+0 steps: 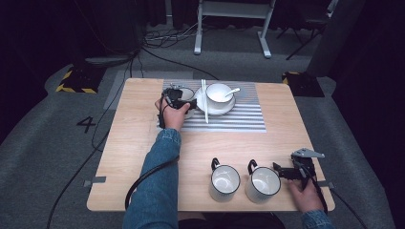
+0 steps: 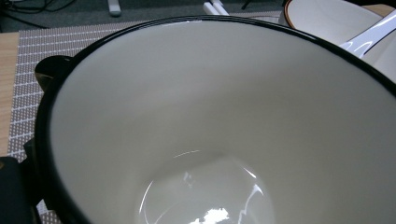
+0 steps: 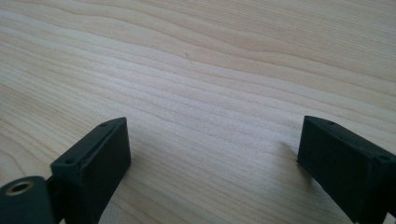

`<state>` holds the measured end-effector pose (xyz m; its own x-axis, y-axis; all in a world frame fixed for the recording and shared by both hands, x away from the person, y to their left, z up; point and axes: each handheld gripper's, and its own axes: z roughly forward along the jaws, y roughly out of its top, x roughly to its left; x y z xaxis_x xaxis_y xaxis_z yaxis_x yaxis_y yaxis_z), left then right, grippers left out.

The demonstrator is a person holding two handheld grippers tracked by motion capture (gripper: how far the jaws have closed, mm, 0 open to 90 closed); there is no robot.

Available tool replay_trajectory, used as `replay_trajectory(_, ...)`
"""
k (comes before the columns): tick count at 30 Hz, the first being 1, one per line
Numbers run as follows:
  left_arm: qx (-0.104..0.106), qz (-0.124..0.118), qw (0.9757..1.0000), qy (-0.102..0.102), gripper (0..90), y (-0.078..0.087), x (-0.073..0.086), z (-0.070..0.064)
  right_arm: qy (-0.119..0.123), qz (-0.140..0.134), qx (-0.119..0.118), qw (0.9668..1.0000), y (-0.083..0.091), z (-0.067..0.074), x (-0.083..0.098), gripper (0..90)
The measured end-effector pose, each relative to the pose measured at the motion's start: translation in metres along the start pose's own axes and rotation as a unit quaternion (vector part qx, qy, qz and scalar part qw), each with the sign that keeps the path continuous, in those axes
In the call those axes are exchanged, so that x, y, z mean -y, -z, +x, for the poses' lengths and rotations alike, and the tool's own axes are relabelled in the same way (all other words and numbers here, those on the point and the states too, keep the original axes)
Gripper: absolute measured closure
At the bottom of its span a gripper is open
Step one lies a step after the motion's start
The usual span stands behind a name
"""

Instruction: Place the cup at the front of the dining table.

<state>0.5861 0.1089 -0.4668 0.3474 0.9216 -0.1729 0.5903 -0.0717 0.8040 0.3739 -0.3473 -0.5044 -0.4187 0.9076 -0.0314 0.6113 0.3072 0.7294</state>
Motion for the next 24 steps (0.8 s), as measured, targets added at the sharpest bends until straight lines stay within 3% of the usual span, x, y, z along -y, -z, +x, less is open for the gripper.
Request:
replay_trajectory(6,0.000,-0.005,1.0000,-0.005,3.2,0.000,0.004,-0.001,-0.001,0.000,0.000,1.0000,0.000,0.000,0.000,9.6)
replay_trajectory(8,0.000,0.001,0.9998,-0.021,3.2,0.001,0.005,-0.002,-0.003,0.000,0.000,1.0000,0.000,0.001,0.000,9.6)
replay_trajectory(9,-0.010,0.000,0.9993,-0.036,3.2,0.002,0.007,-0.003,-0.004,0.000,0.000,1.0000,0.000,0.001,0.000,9.6)
replay_trajectory(16,-0.012,0.014,0.9980,-0.060,2.7,0.009,0.014,-0.010,-0.003,-0.001,-0.001,1.0000,0.000,0.000,0.000,9.6)
replay_trajectory(17,-0.013,0.007,0.9978,-0.065,2.7,0.009,0.015,-0.010,-0.003,-0.001,-0.001,1.0000,0.000,0.000,0.000,9.6)
replay_trajectory(19,-0.005,-0.002,0.9984,-0.057,2.6,0.009,0.018,-0.009,-0.003,-0.001,-0.001,1.0000,0.000,0.000,0.000,9.6)
replay_trajectory(22,-0.011,-0.007,0.9982,-0.059,2.4,0.010,0.018,-0.008,-0.002,-0.001,-0.001,1.0000,0.000,0.000,0.000,9.6)
replay_trajectory(24,-0.008,-0.007,0.9988,-0.048,2.2,0.010,0.018,-0.010,-0.002,-0.001,-0.001,1.0000,0.000,0.000,0.000,9.6)
